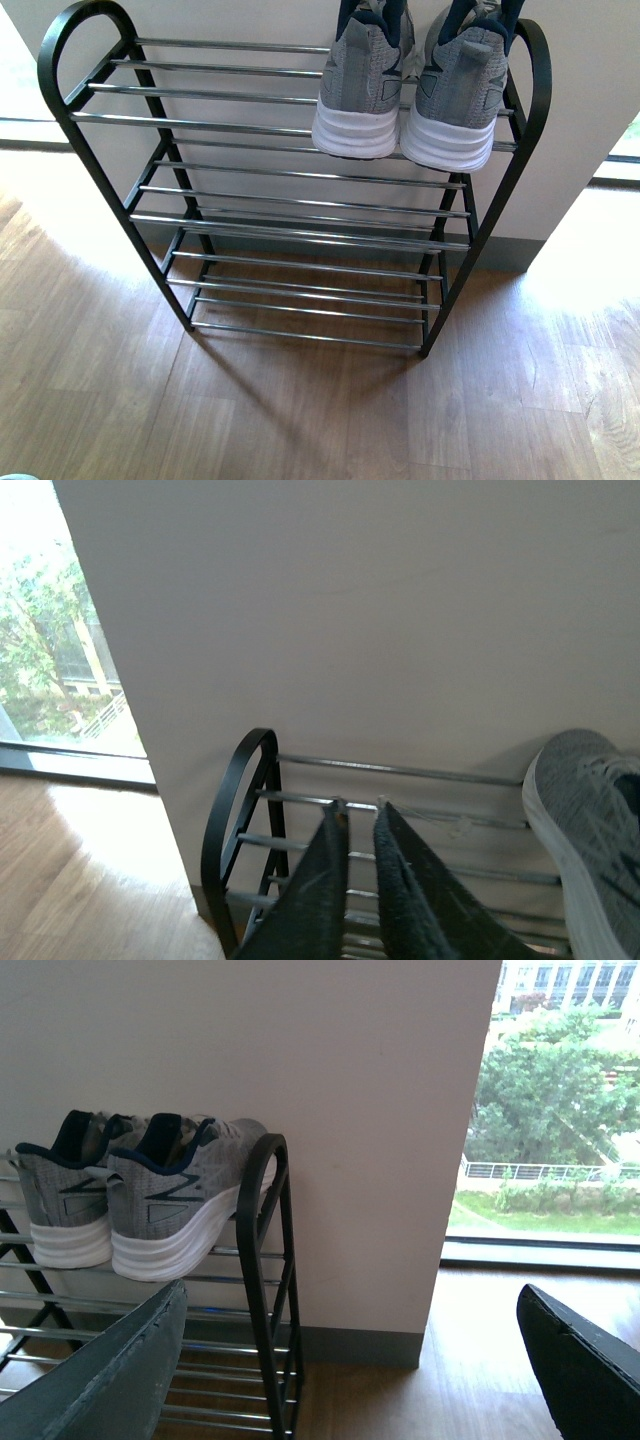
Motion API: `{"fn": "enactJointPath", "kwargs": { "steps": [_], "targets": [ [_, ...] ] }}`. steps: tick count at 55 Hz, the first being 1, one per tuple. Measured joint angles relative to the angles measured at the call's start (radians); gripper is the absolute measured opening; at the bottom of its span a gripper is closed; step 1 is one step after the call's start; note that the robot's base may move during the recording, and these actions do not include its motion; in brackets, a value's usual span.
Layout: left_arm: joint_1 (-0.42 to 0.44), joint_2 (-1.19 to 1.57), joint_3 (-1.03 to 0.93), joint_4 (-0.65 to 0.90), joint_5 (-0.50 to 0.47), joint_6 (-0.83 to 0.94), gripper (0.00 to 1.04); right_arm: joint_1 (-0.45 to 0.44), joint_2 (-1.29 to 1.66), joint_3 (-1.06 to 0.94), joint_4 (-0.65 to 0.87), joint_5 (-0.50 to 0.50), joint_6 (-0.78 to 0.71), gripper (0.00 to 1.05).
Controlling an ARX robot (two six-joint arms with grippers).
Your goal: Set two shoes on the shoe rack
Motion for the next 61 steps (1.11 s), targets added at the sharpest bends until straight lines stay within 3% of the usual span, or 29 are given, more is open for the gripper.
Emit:
{"fn": "enactJointPath", "kwargs": {
  "steps": [2,21,40,44,61],
  "targets": [
    [0.012,-0.024,-0.034,0.008,0.010,-0.001,0.01,0.000,0.000,0.000,0.000,0.000,0.000,0.96],
    [0.136,-0.272,-0.312,0.037,0.129,0.008,0.01,0.000,0.000,0.000,0.000,0.000,0.000,0.96],
    [0.211,-0.505,-0.452,-0.059,0.201,0.009,0.01,0.000,0.000,0.000,0.000,0.000,0.000,0.96],
    [0.267,-0.560,-0.473,-0.093,0.274,0.010,0.01,0.000,0.000,0.000,0.000,0.000,0.000,0.96],
    [0.294,-0.698,-0.547,-0.160,0.283,0.010,0.01,0.000,0.000,0.000,0.000,0.000,0.000,0.96]
  ]
}}
